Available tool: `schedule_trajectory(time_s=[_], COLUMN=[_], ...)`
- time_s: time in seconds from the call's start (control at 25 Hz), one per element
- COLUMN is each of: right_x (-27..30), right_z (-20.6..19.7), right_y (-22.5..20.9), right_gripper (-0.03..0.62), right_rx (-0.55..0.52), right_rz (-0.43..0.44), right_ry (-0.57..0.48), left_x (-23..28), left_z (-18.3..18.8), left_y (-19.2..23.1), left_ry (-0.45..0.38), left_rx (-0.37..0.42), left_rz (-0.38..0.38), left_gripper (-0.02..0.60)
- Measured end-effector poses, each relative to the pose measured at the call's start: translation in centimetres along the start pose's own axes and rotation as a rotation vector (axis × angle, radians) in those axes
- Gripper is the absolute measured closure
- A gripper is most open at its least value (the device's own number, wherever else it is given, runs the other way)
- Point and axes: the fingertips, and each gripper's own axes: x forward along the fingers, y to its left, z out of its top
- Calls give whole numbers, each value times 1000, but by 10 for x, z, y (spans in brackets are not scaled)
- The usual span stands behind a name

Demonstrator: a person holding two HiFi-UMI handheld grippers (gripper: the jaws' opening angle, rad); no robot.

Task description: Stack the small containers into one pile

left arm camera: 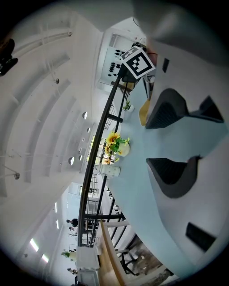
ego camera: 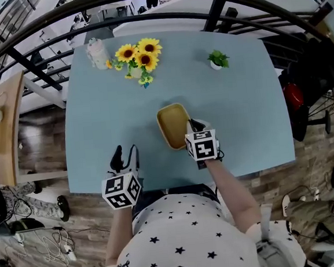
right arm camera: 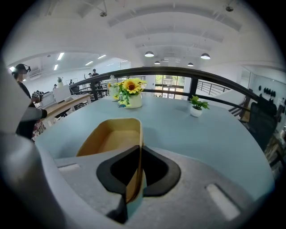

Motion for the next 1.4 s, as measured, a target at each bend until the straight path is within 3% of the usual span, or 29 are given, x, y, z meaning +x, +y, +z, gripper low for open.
schedule_trajectory(time_s=[0.56,0.88,1.4], right_x=[-1,-29,-116], right_z=[-2,3,-11], right_y=[1,6,70], right_gripper=[571,526,526], right_rx=[-28,-33,-22], right_rz=[65,118,244], right_ry=[-8,-73,-187], left_x=[-5,-16,-71], left_z=[-11,-13,-25], left_y=[-19,-31,-45], left_ry=[-39,-56,-70], left_rx=[-28,-21,1], left_rz=[46,39,-12], left_gripper=[386,387,386])
